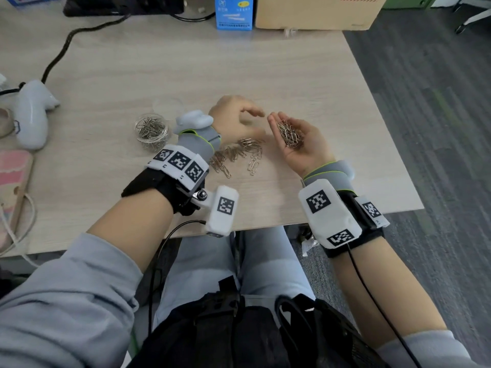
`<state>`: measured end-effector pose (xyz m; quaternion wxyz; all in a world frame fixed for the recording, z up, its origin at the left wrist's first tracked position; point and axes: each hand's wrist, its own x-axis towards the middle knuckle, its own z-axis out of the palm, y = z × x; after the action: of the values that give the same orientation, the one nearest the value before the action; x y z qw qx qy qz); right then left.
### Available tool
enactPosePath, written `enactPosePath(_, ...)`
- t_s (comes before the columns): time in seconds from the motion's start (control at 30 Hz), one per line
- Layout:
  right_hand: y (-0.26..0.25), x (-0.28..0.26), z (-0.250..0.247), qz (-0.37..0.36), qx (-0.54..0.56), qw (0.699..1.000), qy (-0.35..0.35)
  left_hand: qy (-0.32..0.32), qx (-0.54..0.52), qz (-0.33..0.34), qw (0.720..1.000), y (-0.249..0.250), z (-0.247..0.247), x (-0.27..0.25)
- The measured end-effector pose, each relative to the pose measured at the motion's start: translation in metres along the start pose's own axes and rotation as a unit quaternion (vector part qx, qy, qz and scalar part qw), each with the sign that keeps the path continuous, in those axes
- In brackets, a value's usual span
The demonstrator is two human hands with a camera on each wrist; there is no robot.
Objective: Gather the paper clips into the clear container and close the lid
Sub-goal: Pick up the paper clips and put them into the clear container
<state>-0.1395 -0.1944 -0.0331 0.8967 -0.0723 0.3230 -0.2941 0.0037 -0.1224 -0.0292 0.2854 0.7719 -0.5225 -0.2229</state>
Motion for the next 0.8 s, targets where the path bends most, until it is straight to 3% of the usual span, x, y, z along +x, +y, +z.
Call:
enactPosePath(0.07,-0.001,-0.002,-0.002,-0.006,0.009,1.0,-0.001,-0.065,0.121,-0.006,0.991,0.005,0.007,-0.009)
enactPosePath(0.13,0.0,-0.004,-0.002,-0.011,0.007,1.0,-0.002,-0.078,0.165,0.0,0.983,0.008,0.014,-0.014)
enactPosePath(0.33,0.01,-0.008,-0.001,-0.012,-0.002,1.0,-0.004,-0.085,0.096,0.042,0.991,-0.01,0.002,-0.026)
enactPosePath(0.6,0.026,-0.01,0.005,-0.002,-0.019,1.0,0.0,-0.077,0.102,0.07,0.989,-0.031,-0.021,-0.047)
enactPosePath(0.7,0.028,-0.011,0.005,0.003,-0.015,1.0,0.0,-0.128,0.156,0.044,0.978,-0.039,-0.025,-0.057)
enactPosePath(0.8,0.028,-0.011,0.004,0.004,-0.019,1.0,0.002,-0.123,0.153,0.032,0.98,-0.043,-0.025,-0.058)
